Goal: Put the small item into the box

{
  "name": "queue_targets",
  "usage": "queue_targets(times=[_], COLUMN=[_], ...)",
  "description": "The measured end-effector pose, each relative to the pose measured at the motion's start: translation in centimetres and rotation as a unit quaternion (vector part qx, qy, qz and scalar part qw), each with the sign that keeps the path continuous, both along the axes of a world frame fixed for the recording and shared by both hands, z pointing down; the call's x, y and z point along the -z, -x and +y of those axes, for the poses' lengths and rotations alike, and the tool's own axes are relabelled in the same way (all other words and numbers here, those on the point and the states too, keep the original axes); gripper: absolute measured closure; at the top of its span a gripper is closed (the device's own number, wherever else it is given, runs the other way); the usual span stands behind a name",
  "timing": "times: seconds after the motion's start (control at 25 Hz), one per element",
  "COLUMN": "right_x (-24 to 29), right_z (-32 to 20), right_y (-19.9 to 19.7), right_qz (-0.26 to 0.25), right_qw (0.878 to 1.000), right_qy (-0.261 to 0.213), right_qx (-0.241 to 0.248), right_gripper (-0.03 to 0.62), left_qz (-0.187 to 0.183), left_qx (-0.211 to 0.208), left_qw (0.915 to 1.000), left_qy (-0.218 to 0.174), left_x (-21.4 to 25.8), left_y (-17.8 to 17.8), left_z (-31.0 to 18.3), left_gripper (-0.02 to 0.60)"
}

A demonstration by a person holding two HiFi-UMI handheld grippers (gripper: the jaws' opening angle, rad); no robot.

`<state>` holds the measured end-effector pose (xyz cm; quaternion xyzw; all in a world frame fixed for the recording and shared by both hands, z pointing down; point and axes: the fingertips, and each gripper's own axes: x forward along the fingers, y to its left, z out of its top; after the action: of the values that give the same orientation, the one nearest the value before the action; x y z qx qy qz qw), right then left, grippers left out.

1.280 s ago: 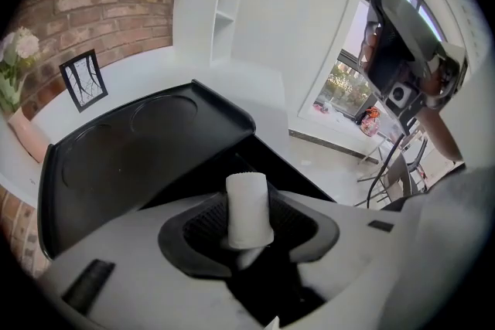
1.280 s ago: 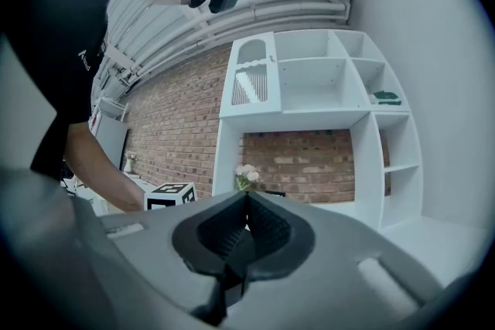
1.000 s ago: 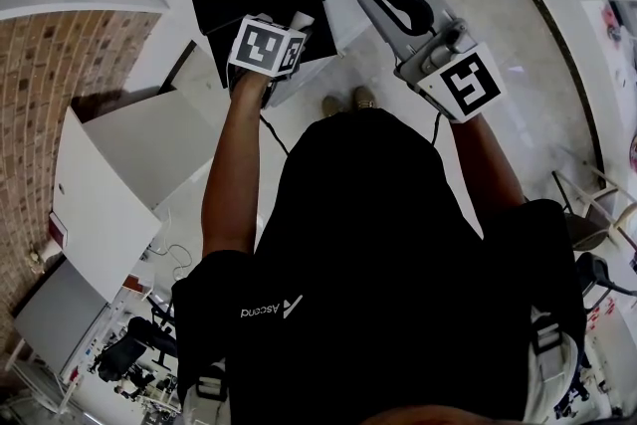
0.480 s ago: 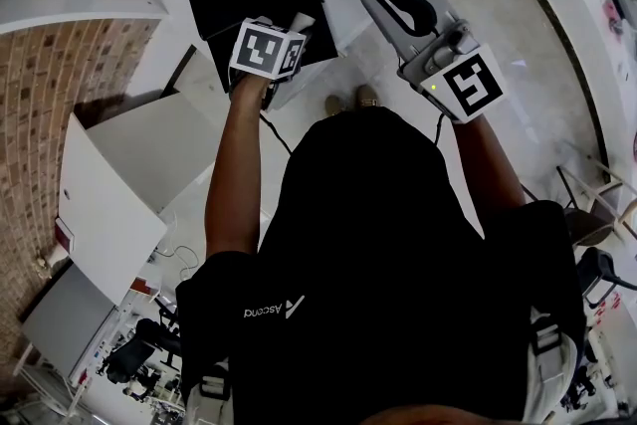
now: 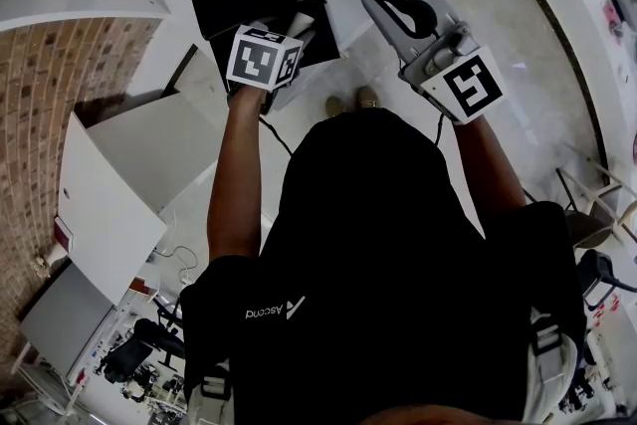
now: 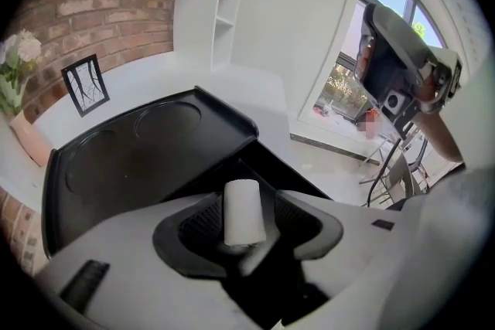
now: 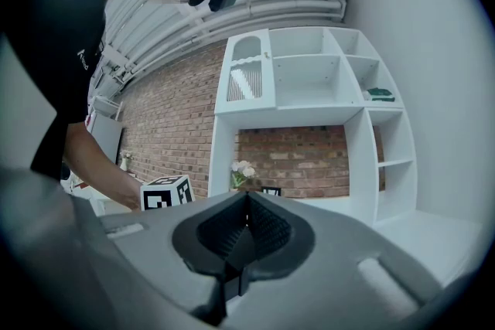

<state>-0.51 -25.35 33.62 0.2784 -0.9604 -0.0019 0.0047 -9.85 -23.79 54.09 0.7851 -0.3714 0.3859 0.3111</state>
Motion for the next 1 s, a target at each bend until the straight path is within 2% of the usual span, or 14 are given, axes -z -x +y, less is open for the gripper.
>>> queue_targets(times=[0.16, 0.32, 0.44, 0.52, 0.68, 0.88, 1.0], right_x=[0.2, 0.3, 0.5, 0.7, 1.2, 2.2, 3.0], right_z=[0.2, 0.6, 0.8, 1.1, 1.7, 2.8, 3.5], right_y=[0.2, 0.6, 0.8, 0.9, 1.5, 2.1, 2.4], right_qz=[-0.001, 0.0, -0.001, -0.001, -0.001, -0.004, -0.01], right_qw=[1.0, 1.0, 1.0, 1.0, 1.0, 0.999, 0.999], right_qy=[-0.002, -0.003, -0.006, -0.008, -0.014, -0.023, -0.028], right_qx=[0.004, 0.009, 0.011, 0.014, 0.019, 0.029, 0.036], right_gripper=[0.592, 0.592, 0.592, 0.592, 0.592, 0.592, 0.592], left_qz=[0.008, 0.023, 0.044, 0.065, 0.112, 0.164, 0.175], left_qx=[0.009, 0.018, 0.026, 0.028, 0.031, 0.045, 0.049], left_qw=[0.9996, 0.9972, 0.9921, 0.9854, 0.9633, 0.9208, 0.8991], left_qy=[-0.025, -0.069, -0.115, -0.155, -0.242, -0.351, -0.398], left_x=[1.6, 3.9, 6.2, 8.1, 12.5, 18.6, 21.8], left_y=[0.2, 0.5, 0.5, 0.2, -0.2, -0.6, -0.8], left_z=[0.0, 0.1, 0.3, 0.4, 0.8, 1.8, 2.5], left_gripper=[0.374, 0.374, 0.374, 0.374, 0.374, 0.377, 0.401])
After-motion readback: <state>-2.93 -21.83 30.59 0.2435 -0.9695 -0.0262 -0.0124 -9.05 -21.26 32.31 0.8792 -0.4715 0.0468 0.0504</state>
